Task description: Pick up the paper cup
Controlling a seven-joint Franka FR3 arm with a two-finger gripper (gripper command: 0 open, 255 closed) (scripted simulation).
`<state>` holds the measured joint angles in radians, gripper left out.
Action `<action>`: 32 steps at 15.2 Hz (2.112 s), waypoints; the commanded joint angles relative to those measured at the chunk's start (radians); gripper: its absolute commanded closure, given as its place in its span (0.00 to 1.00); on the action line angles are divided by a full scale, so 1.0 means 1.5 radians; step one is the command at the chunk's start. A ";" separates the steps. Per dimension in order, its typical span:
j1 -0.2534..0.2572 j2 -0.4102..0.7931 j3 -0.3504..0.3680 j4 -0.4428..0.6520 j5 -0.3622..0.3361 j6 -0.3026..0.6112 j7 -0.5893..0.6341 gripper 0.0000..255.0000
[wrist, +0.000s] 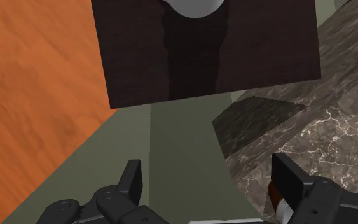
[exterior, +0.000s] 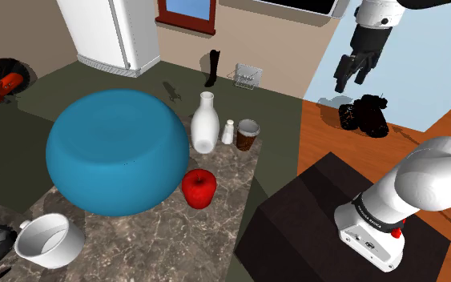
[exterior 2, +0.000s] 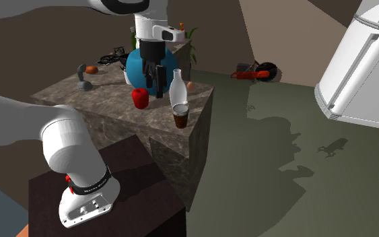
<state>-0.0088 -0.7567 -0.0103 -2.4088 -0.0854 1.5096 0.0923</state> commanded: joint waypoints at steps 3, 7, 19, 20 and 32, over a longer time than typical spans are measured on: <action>0.014 0.031 0.001 -0.011 -0.002 0.049 -0.022 0.00; 0.040 0.099 0.004 -0.023 -0.006 0.146 -0.063 0.00; 0.110 0.339 0.032 0.006 -0.021 0.404 -0.177 0.00; 0.115 0.359 0.035 0.013 -0.023 0.422 -0.185 0.00; 0.155 0.563 0.072 0.083 -0.066 0.588 -0.239 0.00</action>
<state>0.2242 0.0749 0.0990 -2.2799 -0.1797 2.3736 -0.2663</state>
